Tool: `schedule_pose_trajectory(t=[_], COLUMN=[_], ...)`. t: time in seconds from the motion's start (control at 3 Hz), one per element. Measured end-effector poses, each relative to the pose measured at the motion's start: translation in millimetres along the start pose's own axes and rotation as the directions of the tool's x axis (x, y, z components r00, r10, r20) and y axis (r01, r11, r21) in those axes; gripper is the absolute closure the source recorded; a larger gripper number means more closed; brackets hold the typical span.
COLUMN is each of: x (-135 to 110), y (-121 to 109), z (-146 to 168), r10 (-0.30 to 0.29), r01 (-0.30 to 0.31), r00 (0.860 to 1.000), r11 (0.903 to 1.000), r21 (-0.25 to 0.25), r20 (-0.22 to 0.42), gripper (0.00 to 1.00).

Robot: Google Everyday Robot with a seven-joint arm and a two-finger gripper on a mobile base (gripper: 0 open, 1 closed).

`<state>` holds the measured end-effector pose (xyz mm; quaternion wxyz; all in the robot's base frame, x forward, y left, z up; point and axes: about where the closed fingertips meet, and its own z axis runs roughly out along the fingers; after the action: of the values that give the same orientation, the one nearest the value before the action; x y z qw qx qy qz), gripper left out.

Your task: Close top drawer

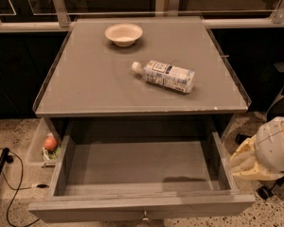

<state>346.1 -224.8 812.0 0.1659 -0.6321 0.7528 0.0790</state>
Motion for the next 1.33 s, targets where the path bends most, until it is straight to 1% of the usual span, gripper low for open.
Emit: schedule_pose_trajectory(t=[0.33,0.67,1.0,1.33], x=[10.5,20.7,25.3,30.7], y=[13.7,32.1,45.3,54.8], z=[41.3,84.9,115.2,140.2], r10=[0.039,0.058,0.053,0.038], r01=[-0.038,-0.056,-0.055,-0.041], r00=[0.999,0.994,0.986,0.980], r11=[0.9989,0.9983,0.9985,0.9990], r21=[-0.029,-0.018,0.004,0.015], r20=[0.036,0.096,0.157,0.195], gripper=[1.00,1.00,1.00,1.00])
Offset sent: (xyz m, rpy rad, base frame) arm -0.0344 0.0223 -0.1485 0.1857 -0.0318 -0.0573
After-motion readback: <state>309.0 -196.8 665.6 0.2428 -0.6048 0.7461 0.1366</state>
